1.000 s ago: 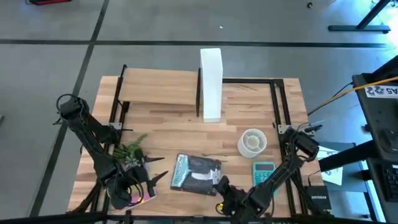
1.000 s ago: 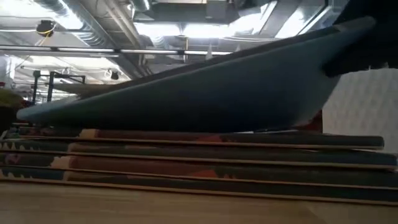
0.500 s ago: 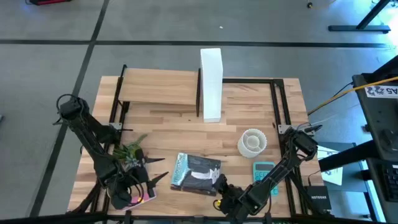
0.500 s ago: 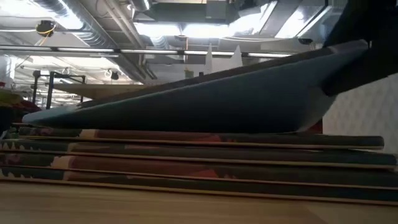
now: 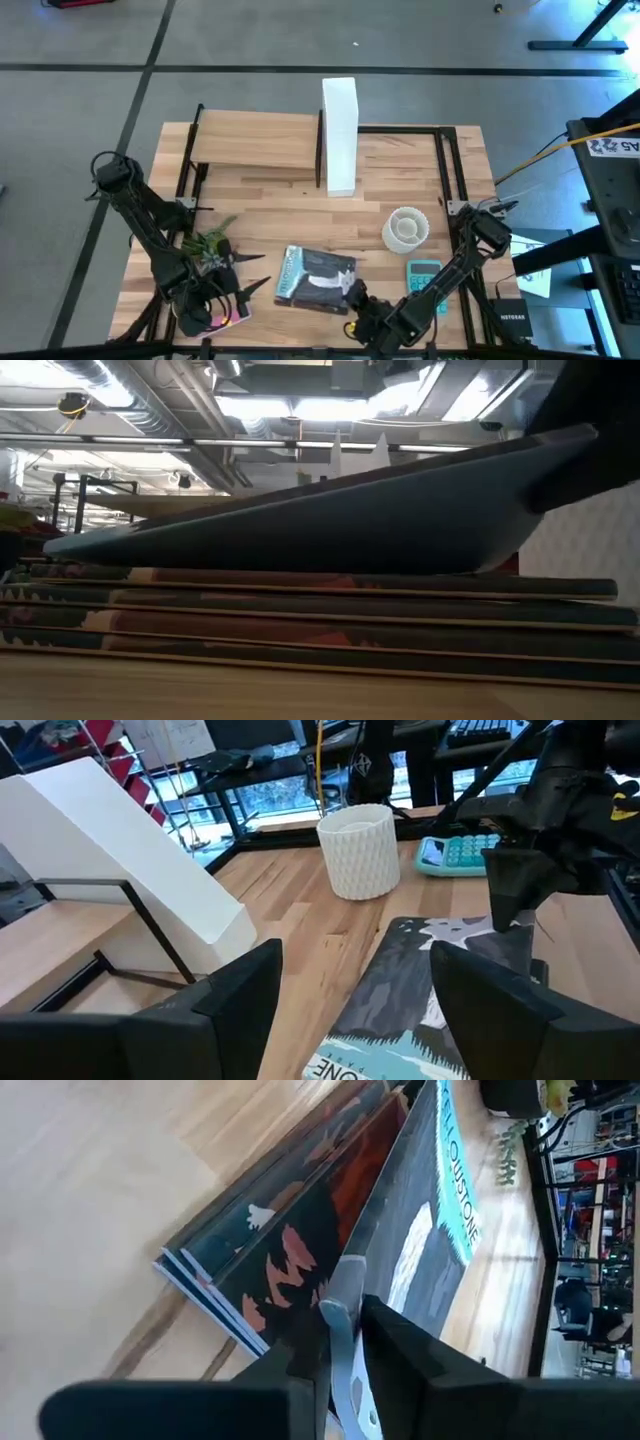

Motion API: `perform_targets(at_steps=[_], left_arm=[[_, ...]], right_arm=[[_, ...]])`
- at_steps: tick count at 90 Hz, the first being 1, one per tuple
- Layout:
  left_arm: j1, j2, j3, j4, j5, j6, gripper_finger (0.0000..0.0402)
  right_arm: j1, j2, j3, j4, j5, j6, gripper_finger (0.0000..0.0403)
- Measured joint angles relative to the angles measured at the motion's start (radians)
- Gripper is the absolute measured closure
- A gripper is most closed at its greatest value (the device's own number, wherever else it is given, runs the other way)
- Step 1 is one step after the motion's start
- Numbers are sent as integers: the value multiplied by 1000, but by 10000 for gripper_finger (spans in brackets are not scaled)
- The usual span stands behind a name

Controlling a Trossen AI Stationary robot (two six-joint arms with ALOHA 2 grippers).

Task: Stock shelves
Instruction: Remove the light blue book from the white bookshelf, then return to Home Position

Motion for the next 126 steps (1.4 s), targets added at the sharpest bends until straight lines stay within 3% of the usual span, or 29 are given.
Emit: perform_targets(at_steps=[37, 51, 63, 75, 82, 93, 109, 126], left_arm=[[0, 0, 0, 1, 0, 0, 163], [0, 0, 0, 1, 0, -3, 163], [3, 0, 0, 1, 4, -8, 163], [24, 0, 0, 0, 61, -54, 163], [55, -7, -1, 0, 165, -127, 163], [109, -54, -1, -27, 352, -168, 163], [166, -179, -1, -202, 399, -172, 163], [211, -388, -1, -442, 397, -213, 163]], right_arm=[[12, 0, 0, -6, -19, 23, 196], [19, 0, 70, -175, -16, 91, 170], [18, 0, 169, -411, -10, 287, 173], [12, -1, 251, -656, 4, 680, 183], [11, -11, 269, -764, 29, 852, 191], [27, -77, 244, -810, 62, 923, 212], [23, -317, 122, -799, 81, 935, 255], [-16, -734, -124, -684, 134, 927, 293]])
